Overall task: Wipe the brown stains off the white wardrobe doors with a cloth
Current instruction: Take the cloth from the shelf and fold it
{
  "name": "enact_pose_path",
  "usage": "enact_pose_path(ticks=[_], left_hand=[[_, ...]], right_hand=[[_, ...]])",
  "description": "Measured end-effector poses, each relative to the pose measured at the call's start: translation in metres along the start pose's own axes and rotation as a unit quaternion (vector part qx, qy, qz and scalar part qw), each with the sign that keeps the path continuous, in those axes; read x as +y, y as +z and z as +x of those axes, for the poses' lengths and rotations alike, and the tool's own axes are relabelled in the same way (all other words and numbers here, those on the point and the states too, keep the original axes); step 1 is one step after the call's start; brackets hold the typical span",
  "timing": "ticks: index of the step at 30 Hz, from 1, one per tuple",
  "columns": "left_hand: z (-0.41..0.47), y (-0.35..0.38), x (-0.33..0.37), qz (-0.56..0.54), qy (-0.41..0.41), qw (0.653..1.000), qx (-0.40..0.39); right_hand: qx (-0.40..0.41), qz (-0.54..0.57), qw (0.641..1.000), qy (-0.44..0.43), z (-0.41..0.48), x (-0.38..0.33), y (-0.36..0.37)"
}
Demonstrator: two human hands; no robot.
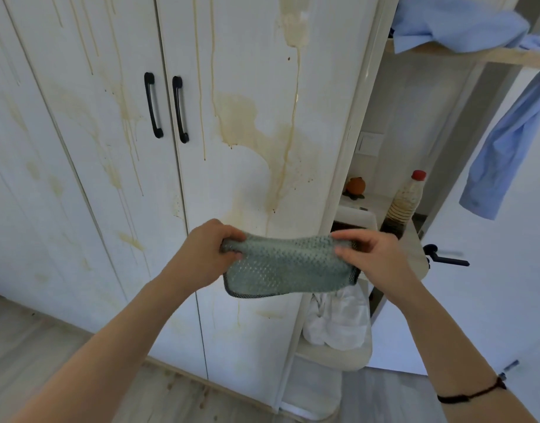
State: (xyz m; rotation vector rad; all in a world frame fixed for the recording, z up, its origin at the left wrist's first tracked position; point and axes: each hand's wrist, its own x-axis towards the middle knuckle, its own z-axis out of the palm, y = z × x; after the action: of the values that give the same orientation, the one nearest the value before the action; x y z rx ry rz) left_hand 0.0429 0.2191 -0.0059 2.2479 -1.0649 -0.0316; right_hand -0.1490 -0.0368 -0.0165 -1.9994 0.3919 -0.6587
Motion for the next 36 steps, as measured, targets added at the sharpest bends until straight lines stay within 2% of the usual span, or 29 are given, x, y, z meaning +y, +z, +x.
enact_pose_path(ticks=[5,7,9,11,14,16,19,22,29,32,36], left_hand=[[0.013,-0.037,0.006,0.094,0.075,0.992,0.030],[0.017,-0.048,0.013,0.075,0.096,0.992,0.038],[0.015,-0.052,0.017,-0.009,0.073,0.997,0.018],[0.011,-0.054,0.016,-0.110,0.040,0.993,-0.018],[0.005,-0.056,0.015,-0.253,0.009,0.967,-0.039],[0.007,-0.057,0.014,-0.272,-0.010,0.962,-0.035],[0.011,-0.055,0.012,-0.263,-0.049,0.963,-0.036],[0.010,-0.053,0.008,-0.273,-0.073,0.958,-0.049],[0.010,-0.054,-0.003,-0.276,-0.054,0.957,-0.068],[0.015,-0.045,-0.011,-0.296,-0.093,0.946,-0.094],[0.010,-0.001,-0.014,-0.293,-0.188,0.930,-0.115]], right_hand=[[-0.091,-0.190,0.977,-0.021,0.007,-0.012,-0.014],[-0.111,-0.260,0.959,-0.026,0.011,-0.021,-0.015],[-0.118,-0.287,0.950,-0.032,0.012,-0.024,-0.017],[-0.108,-0.244,0.963,-0.039,0.011,-0.025,-0.021],[-0.062,-0.011,0.998,0.010,0.006,-0.030,-0.029],[-0.047,0.050,0.997,0.041,0.007,-0.031,-0.027],[-0.042,0.009,0.997,0.062,0.009,-0.027,-0.015],[-0.026,0.021,0.997,0.064,0.010,-0.025,-0.018],[-0.023,0.013,0.998,0.052,0.010,-0.027,-0.025],[-0.051,0.016,0.991,0.125,0.015,-0.019,-0.020],[-0.113,-0.043,0.968,0.220,0.010,-0.003,0.009]])
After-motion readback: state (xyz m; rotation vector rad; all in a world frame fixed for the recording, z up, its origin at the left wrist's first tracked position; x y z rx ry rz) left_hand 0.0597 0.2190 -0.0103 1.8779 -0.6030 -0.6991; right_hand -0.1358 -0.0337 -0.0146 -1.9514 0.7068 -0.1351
